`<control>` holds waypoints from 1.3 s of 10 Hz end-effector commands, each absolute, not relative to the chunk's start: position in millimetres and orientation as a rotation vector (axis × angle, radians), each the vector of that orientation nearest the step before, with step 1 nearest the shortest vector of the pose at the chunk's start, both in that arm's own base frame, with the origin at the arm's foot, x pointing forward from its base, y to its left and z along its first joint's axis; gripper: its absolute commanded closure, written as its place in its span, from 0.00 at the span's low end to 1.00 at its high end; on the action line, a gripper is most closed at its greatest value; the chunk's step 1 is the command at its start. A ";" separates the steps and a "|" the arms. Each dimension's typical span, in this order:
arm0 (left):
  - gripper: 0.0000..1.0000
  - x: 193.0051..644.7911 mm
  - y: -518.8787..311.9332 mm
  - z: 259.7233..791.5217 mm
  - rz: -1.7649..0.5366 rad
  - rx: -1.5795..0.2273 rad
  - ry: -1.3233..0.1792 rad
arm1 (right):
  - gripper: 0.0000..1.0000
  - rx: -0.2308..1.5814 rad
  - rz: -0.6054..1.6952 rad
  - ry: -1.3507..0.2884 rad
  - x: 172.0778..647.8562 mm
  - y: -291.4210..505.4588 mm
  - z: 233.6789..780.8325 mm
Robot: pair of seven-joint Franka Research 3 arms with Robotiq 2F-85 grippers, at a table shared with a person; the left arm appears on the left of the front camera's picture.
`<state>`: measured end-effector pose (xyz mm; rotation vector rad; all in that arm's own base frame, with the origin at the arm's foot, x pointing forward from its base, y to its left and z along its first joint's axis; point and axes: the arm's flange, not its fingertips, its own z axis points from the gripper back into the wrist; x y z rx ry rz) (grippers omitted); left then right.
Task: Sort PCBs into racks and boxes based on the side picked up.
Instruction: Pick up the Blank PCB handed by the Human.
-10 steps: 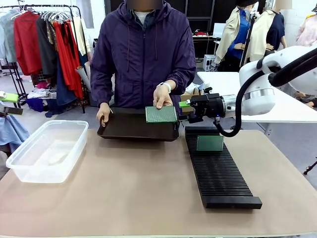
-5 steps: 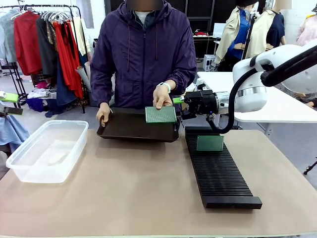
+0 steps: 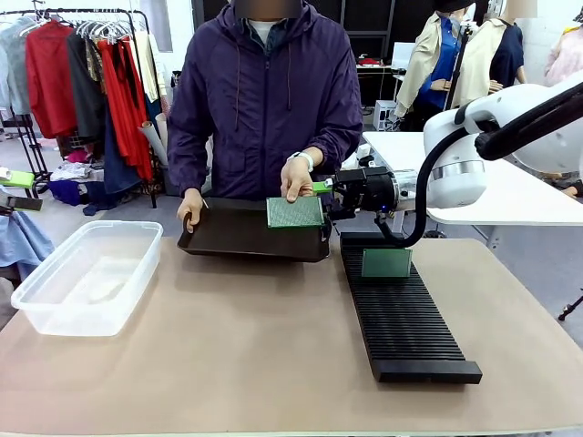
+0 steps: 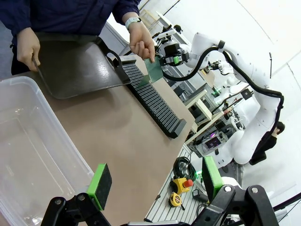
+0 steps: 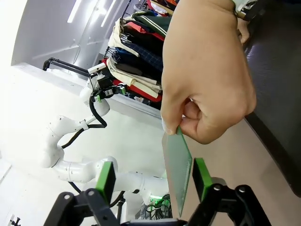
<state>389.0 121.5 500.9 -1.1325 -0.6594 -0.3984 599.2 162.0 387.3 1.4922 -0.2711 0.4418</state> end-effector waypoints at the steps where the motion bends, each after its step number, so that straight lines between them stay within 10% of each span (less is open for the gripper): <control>1: 0.00 388.0 120.8 502.7 -0.394 -1.138 -0.658 | 0.47 1.496 0.421 -0.258 605.9 170.4 391.7; 4: 0.00 388.0 120.8 502.7 -0.394 -1.138 -0.658 | 1.00 1.493 0.421 -0.235 606.9 171.1 390.6; 13: 0.00 388.0 120.8 502.7 -0.394 -1.138 -0.658 | 1.00 1.499 0.412 -0.211 597.4 173.5 380.0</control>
